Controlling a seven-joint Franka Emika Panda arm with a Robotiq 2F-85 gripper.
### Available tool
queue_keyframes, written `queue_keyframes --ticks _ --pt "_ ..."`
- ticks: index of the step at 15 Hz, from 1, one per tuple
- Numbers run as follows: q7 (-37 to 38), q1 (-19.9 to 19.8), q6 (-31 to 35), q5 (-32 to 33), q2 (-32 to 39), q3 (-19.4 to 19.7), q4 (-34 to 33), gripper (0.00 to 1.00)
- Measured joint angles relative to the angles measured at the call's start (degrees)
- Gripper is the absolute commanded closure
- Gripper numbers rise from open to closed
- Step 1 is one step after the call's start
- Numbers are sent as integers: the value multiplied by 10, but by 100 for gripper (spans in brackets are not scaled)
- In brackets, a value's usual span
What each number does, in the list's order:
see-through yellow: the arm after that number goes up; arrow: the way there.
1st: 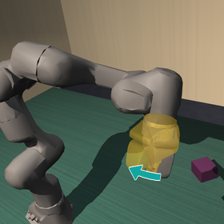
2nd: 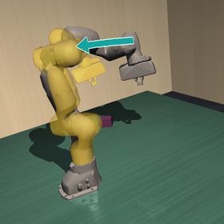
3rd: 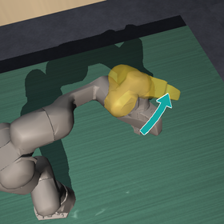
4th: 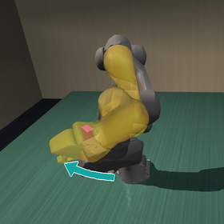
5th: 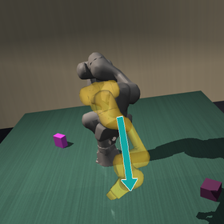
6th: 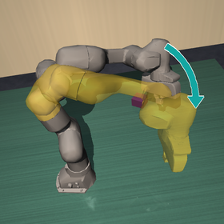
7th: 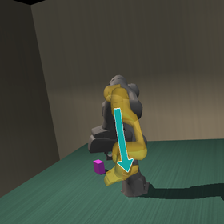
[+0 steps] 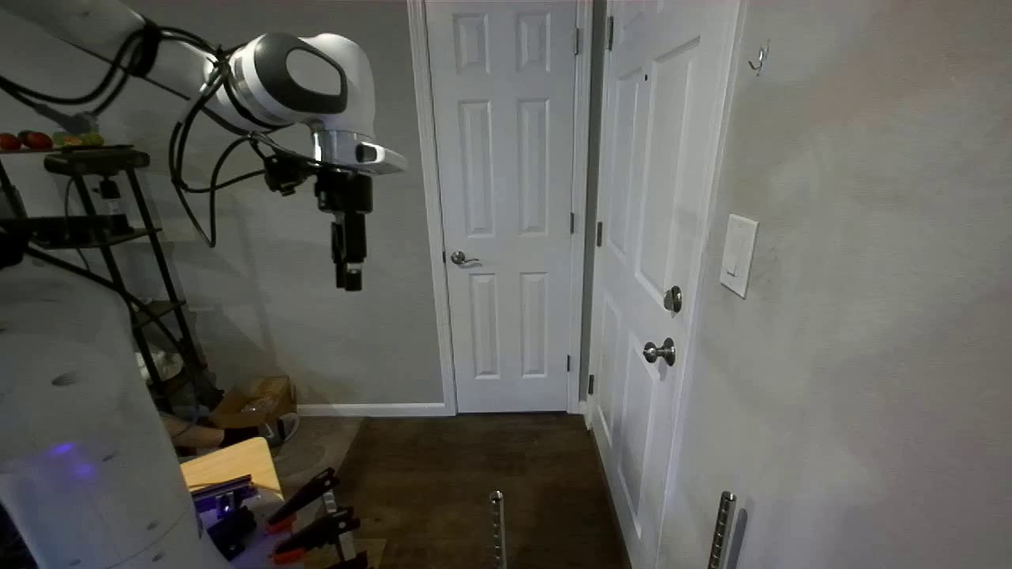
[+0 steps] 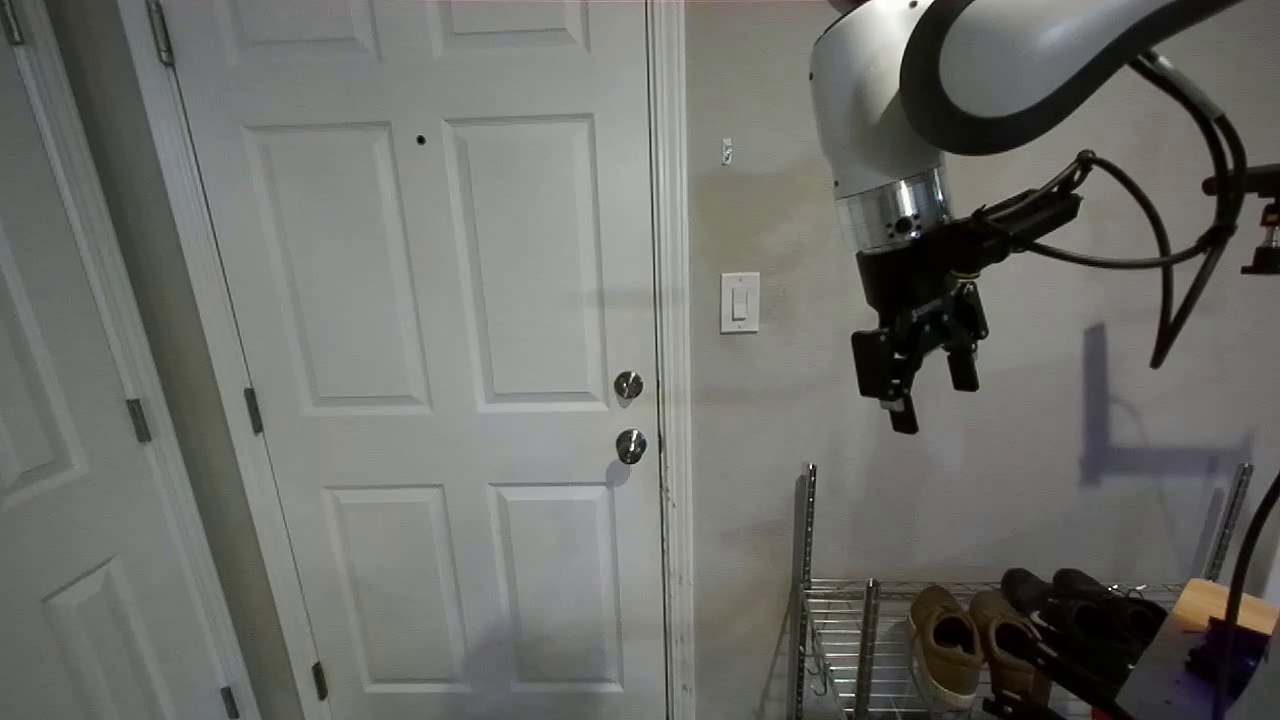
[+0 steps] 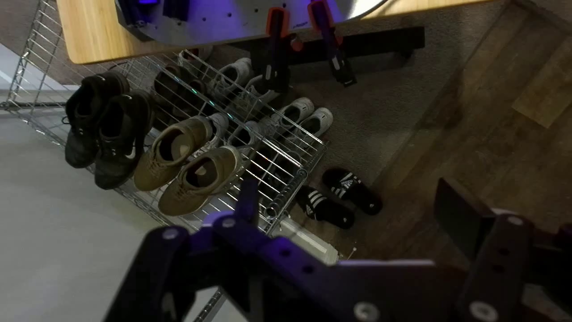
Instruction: Flip the switch to turn off the light
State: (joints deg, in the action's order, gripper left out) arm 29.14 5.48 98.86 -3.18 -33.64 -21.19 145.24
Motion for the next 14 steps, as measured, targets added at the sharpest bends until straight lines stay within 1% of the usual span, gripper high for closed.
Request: queue_keyframes --ticks 1,2,3,5,7,9,12,13,14 --pt "0 0 0 0 0 0 0 25" --pt "0 0 0 0 0 0 -1 26" --pt "0 0 0 0 0 0 -1 32" --pt "0 0 3 2 0 4 0 46" --pt "-1 -1 21 10 2 13 5 59" --pt "-4 -5 64 30 8 29 13 72" --pt "-8 -26 154 73 32 56 20 91" --pt "-10 -34 186 86 43 66 20 96" --pt "-10 -44 219 100 55 75 20 96"
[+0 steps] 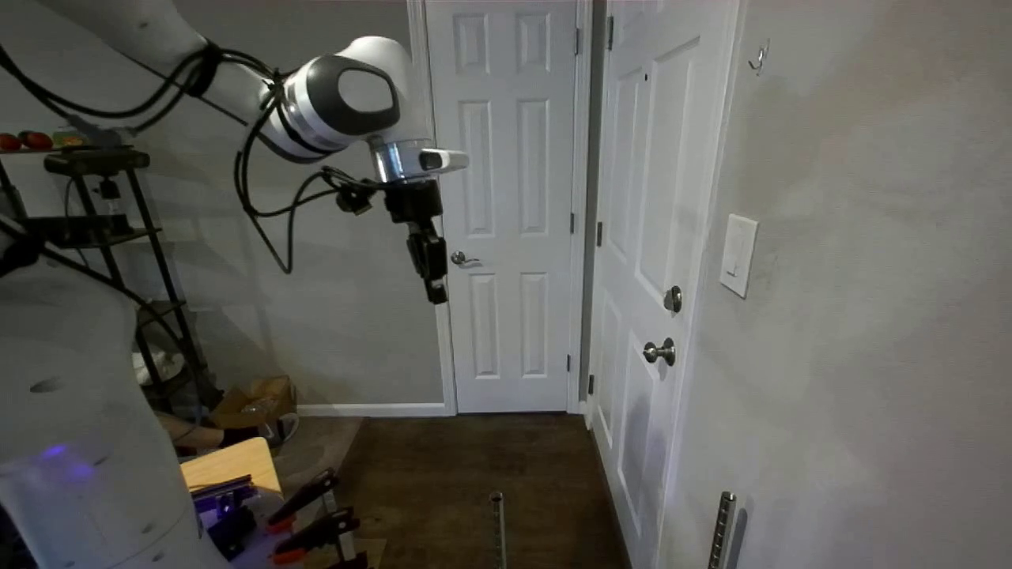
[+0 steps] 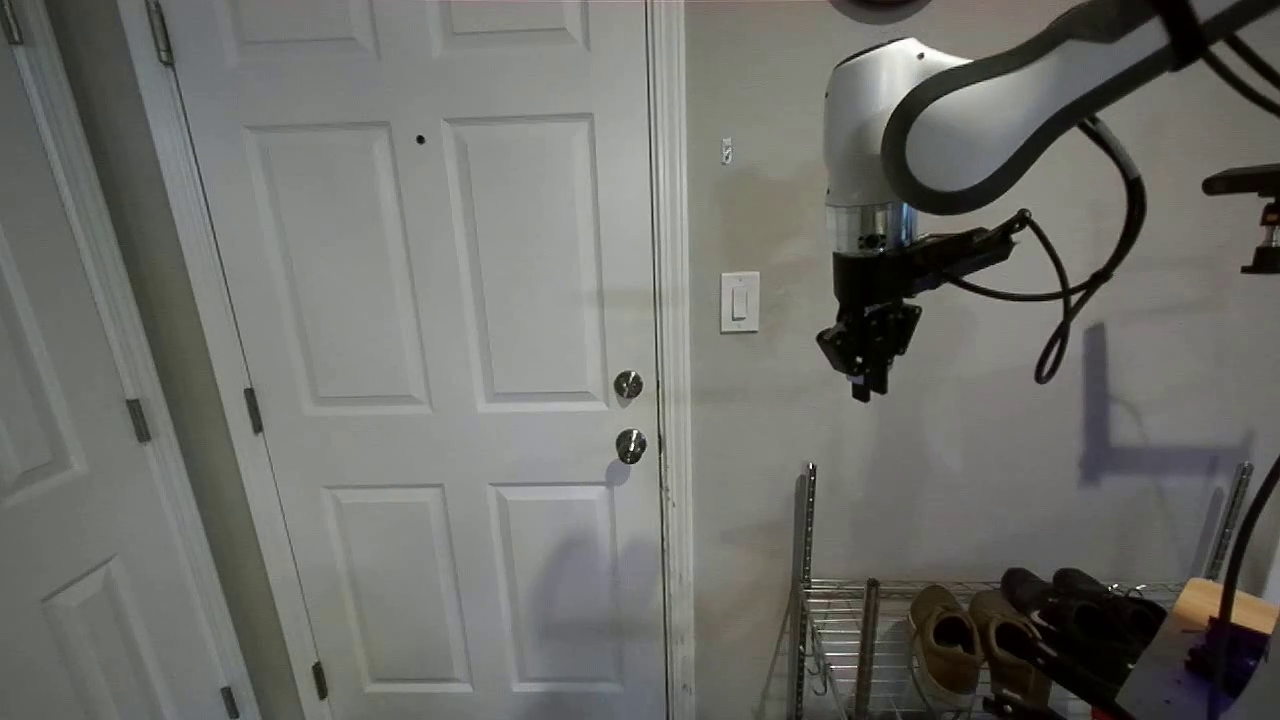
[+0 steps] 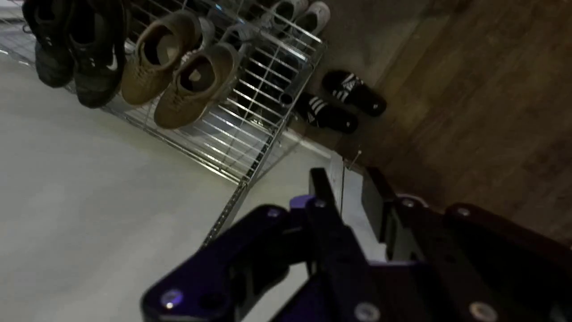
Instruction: Flip the switch to turn off the light
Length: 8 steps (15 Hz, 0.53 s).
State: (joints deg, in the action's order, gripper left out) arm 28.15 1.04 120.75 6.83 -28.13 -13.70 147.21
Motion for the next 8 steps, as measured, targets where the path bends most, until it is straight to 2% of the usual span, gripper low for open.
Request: queue_keyframes --ticks 3,6,8 --pt "0 -28 90 27 37 27 -3 100" --pt "-9 -47 161 31 78 50 -14 94" --pt "-10 -54 199 32 107 60 -25 95"
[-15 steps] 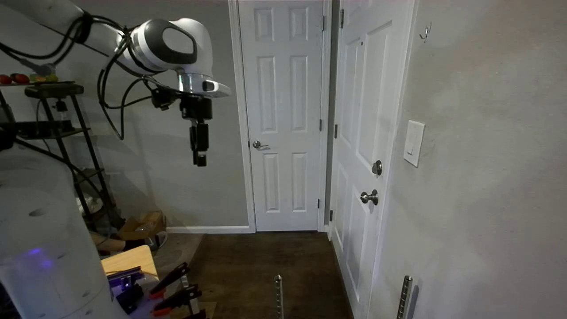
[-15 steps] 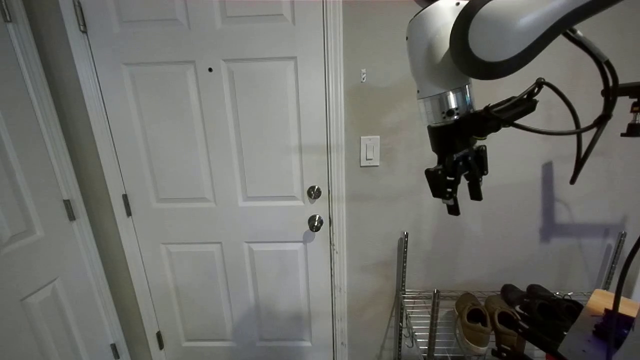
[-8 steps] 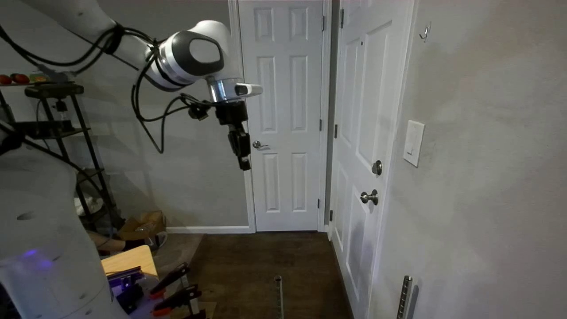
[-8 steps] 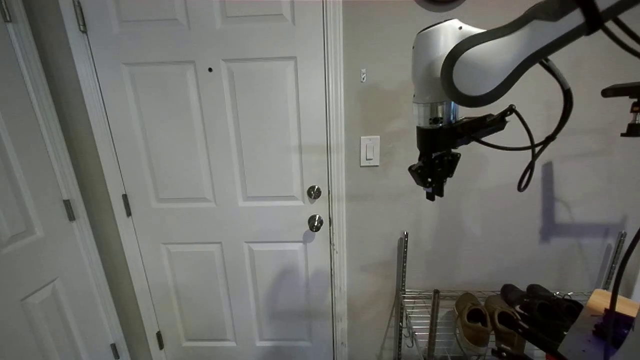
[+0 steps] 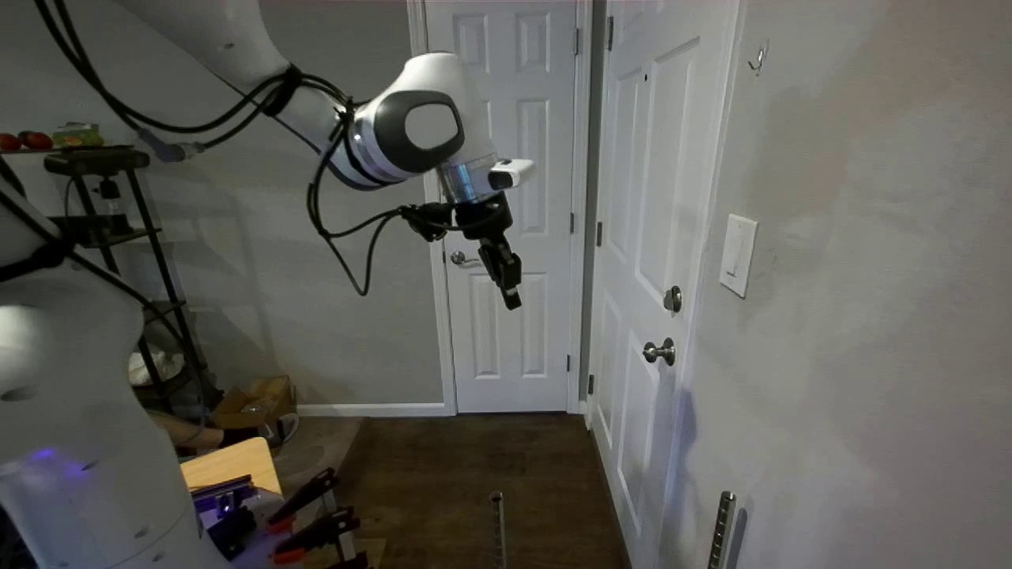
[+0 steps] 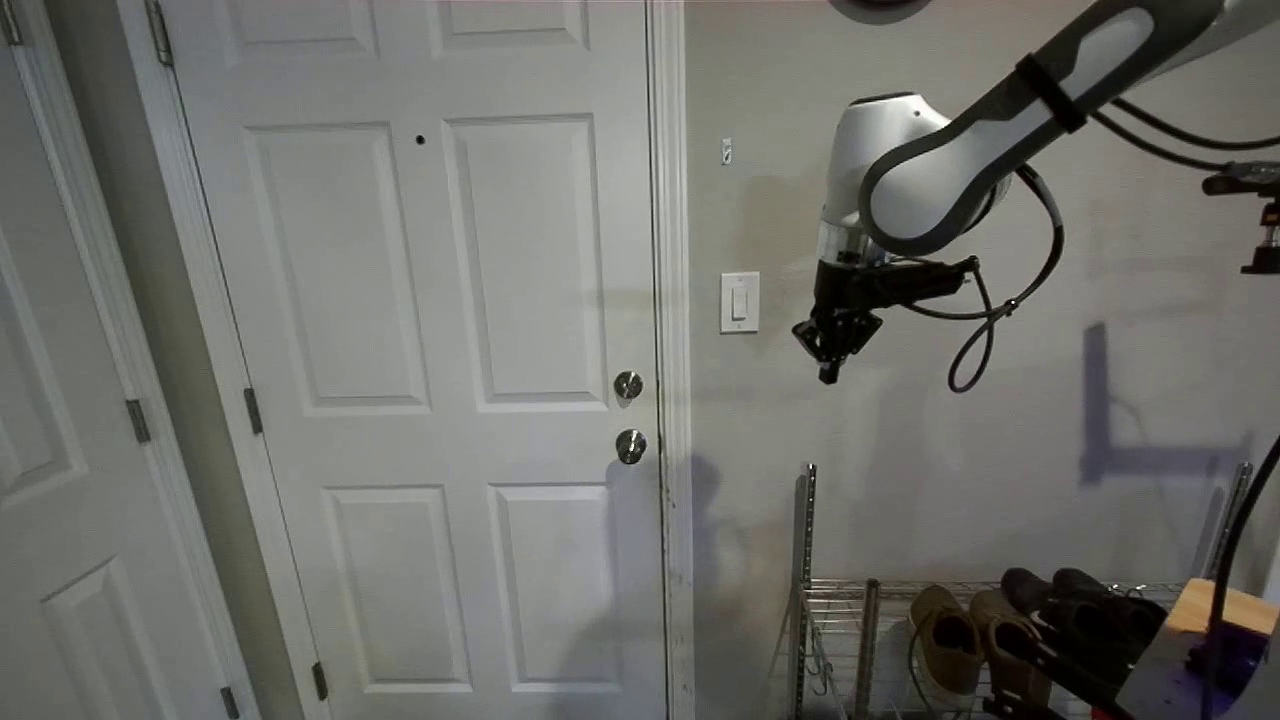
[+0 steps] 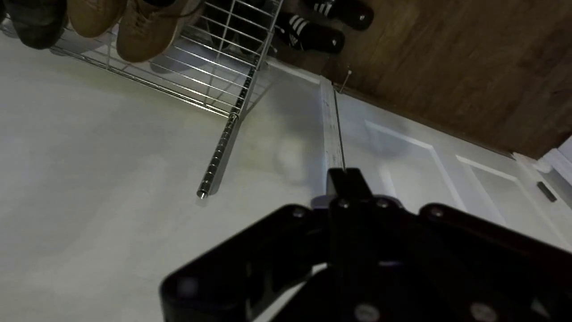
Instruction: Flip the switch to turn off the light
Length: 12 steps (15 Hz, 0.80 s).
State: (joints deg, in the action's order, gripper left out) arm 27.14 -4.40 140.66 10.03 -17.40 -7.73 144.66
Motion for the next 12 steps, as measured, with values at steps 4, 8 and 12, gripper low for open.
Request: queue_keyframes --ticks 4,8,12 --pt "0 -5 64 0 53 15 -28 96" --pt "0 -8 116 21 93 29 -50 95" --pt "1 -8 156 53 127 45 -74 96"
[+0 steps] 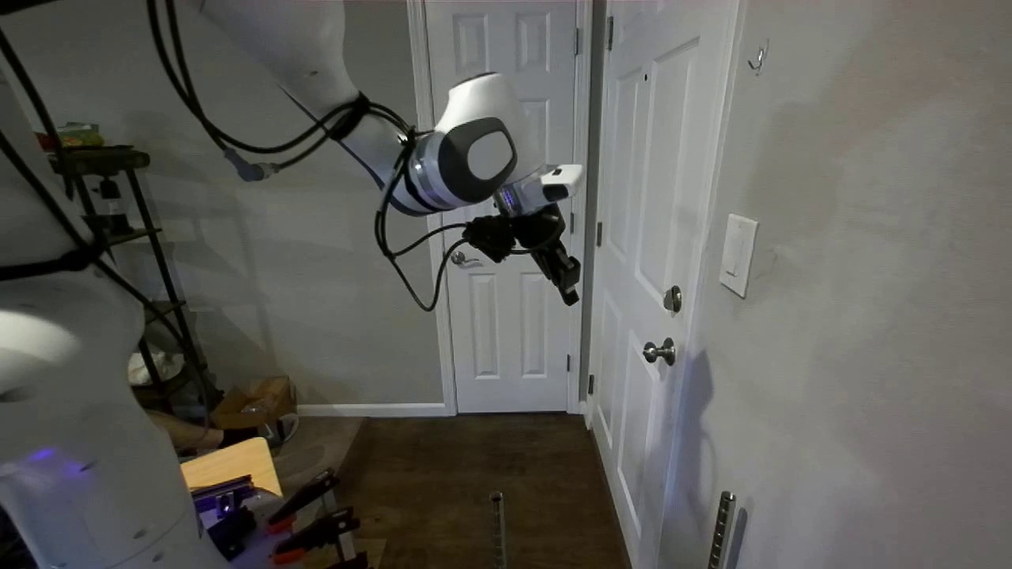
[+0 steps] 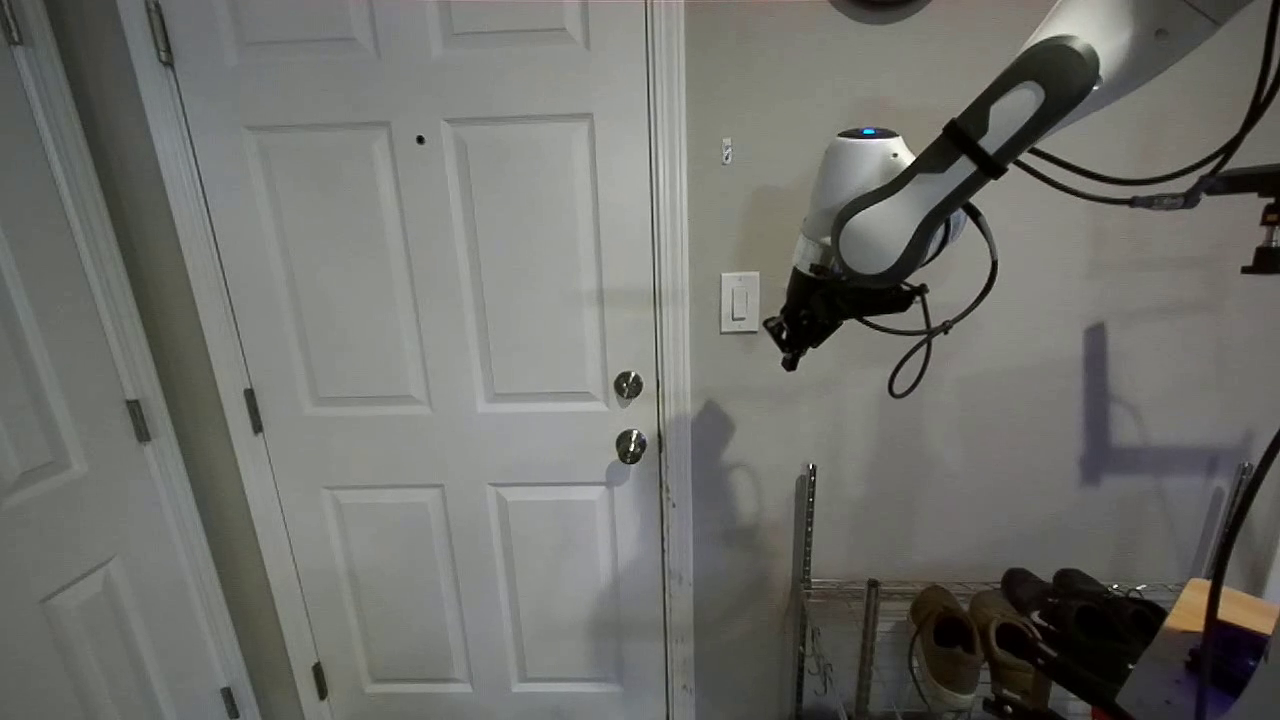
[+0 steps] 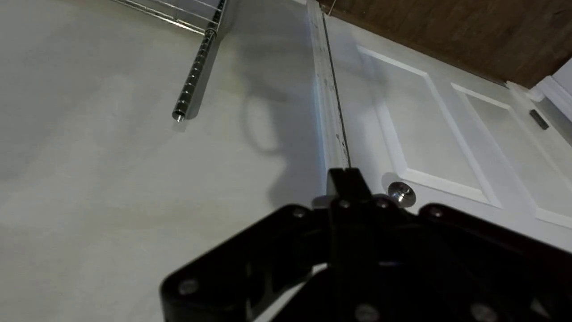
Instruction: Flip the switch to turn off the light
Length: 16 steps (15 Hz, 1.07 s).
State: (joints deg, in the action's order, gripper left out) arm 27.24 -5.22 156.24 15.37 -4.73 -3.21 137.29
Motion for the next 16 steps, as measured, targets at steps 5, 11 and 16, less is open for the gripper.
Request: queue_keyframes --ticks 5,11,16 --pt "44 -9 46 95 39 13 -40 96" --pt "160 -14 69 242 84 37 -99 96" --pt "239 -11 69 337 123 46 -149 96"
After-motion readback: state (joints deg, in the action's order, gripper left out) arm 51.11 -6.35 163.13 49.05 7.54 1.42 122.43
